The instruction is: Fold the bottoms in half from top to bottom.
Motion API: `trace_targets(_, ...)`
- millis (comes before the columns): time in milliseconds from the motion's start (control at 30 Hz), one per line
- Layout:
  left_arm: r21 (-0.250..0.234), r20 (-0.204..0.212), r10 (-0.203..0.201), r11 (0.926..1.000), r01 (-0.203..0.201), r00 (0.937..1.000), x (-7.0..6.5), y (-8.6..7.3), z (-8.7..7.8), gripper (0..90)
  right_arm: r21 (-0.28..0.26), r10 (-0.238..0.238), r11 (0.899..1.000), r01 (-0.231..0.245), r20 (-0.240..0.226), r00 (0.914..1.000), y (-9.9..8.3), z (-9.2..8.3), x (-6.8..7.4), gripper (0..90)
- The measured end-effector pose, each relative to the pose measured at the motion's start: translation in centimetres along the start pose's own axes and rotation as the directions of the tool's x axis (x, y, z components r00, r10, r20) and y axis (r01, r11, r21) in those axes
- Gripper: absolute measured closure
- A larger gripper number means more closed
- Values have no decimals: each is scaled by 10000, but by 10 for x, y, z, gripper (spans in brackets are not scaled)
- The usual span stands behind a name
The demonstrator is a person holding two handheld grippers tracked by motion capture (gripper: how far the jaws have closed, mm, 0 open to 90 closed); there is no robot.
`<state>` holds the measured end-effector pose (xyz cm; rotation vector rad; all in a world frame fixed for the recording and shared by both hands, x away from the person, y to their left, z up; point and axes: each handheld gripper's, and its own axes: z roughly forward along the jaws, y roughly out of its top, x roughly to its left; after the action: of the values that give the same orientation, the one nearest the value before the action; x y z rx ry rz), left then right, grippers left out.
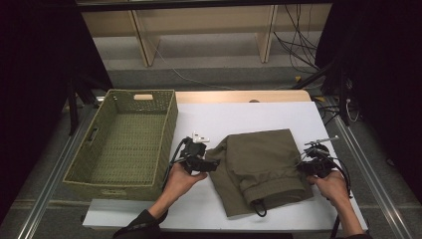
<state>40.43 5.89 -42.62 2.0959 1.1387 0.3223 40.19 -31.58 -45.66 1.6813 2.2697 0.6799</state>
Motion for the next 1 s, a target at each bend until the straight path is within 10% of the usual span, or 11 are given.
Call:
trace_targets(300, 792, -970, 422, 9963, -346, 9944, 8, 34, 56, 529, -455, 145, 9989, -138, 156, 9998, -3, -7, -2, 784)
trace_targets(467, 1673, -1141, 1103, 9818, -904, 9873, 4, 39, 83, 573, -423, 166, 9990, -161, 118, 9998, -5, -6, -2, 764)
trace_targets(600, 1728, -1279, 1293, 9792, -1063, 9833, 8, 41, 93, 755, -404, 88, 9992, -81, 168, 9998, -5, -6, 0, 764)
trace_targets(767, 1191, -966, -39, 9928, 155, 9953, 29, 43, 82, 851, -368, 120, 9993, -114, 179, 9998, -5, -5, -1, 778)
trace_targets(1000, 925, -717, -1461, 9840, 1524, 9867, 45, 40, 79, 817, -200, -77, 9998, 84, 348, 9994, -5, -2, 1, 788)
